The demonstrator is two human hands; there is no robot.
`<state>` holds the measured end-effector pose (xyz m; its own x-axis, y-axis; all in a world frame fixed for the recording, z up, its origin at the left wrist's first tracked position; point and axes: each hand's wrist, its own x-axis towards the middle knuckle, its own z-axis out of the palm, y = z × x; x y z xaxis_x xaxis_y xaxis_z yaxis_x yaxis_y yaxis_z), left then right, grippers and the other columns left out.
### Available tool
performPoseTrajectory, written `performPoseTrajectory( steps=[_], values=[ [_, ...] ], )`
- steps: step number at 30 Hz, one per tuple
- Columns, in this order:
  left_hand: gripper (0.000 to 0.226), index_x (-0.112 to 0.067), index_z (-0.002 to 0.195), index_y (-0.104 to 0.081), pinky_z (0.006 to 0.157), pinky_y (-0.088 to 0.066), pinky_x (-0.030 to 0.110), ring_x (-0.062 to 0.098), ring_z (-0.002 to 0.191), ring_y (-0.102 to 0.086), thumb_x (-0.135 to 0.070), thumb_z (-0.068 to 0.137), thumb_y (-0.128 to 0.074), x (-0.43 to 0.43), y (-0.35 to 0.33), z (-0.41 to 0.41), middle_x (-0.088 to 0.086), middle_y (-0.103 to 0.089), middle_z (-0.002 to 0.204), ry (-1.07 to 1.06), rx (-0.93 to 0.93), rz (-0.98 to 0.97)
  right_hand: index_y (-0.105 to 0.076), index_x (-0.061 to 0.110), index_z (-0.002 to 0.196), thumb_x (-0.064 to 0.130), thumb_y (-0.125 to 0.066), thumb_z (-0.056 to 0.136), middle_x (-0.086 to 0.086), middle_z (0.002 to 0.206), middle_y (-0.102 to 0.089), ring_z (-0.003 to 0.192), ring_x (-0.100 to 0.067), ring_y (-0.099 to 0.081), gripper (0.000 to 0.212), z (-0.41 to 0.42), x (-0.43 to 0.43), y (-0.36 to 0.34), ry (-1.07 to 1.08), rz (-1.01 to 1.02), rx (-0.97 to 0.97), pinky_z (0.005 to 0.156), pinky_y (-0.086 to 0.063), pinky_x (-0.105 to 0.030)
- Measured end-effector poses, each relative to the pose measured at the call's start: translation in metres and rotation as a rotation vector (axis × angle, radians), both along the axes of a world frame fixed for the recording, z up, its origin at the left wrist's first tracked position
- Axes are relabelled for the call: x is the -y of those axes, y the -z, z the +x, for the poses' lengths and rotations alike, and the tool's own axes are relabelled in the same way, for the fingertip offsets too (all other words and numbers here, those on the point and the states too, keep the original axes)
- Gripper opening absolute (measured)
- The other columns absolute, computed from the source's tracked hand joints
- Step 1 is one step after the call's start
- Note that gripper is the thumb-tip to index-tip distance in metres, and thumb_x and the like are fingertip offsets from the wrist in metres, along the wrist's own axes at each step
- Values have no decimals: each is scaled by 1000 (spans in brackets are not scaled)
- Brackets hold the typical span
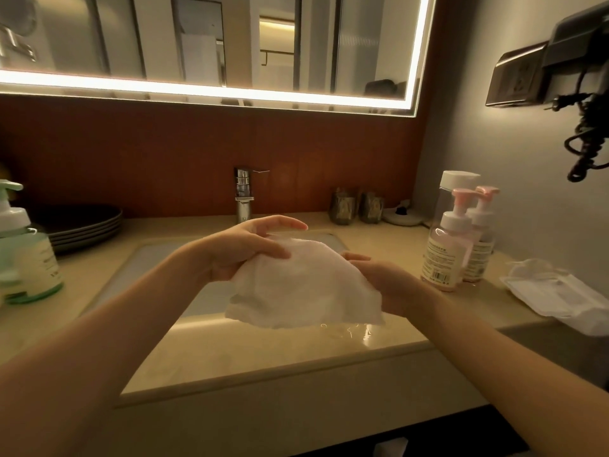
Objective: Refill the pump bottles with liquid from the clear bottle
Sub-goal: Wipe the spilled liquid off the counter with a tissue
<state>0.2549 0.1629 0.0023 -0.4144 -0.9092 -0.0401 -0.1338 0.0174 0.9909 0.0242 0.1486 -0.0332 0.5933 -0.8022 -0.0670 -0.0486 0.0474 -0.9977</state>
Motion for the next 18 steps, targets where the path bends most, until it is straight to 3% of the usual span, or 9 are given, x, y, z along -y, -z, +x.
performPoseTrajectory(
  steps=[4,9,13,16,18],
  values=[
    [49,-23,112,-63,67,-57,36,30,94,-67,-13,65,-73,-3,0,15,12,-63,112,40,240,98,-54,10,81,16,-53,89,-5,85,-56,81,-16,-57,10,-16,-3,-5,143,-129,-57,76,-50,-24],
    [63,-18,108,-65,64,-57,34,29,89,-68,-23,48,-85,0,-4,28,12,-69,102,113,305,112,-56,10,88,24,-52,92,-3,85,-58,75,-14,-58,14,-22,-14,-8,145,-158,-239,64,-51,-22],
    [41,-19,109,-64,69,-57,33,26,89,-67,-14,69,-73,12,1,13,9,-70,98,11,278,13,-58,10,85,24,-55,90,-6,80,-59,70,-16,-58,15,-38,-18,-10,228,-41,-196,59,-51,-22],
    [32,-18,108,-59,82,-52,29,20,91,-63,-11,78,-70,26,32,-22,7,-66,97,-131,390,-175,-57,10,82,21,-60,88,-4,76,-58,65,-15,-54,12,-54,-9,11,427,-312,-512,56,-45,-23],
    [36,-18,115,-54,89,-48,28,19,102,-57,-15,81,-68,36,63,-47,5,-60,110,-185,626,-370,-58,14,87,23,-63,85,-3,88,-61,80,-17,-58,11,-66,-1,29,570,-545,-837,70,-50,-30]
  ],
)
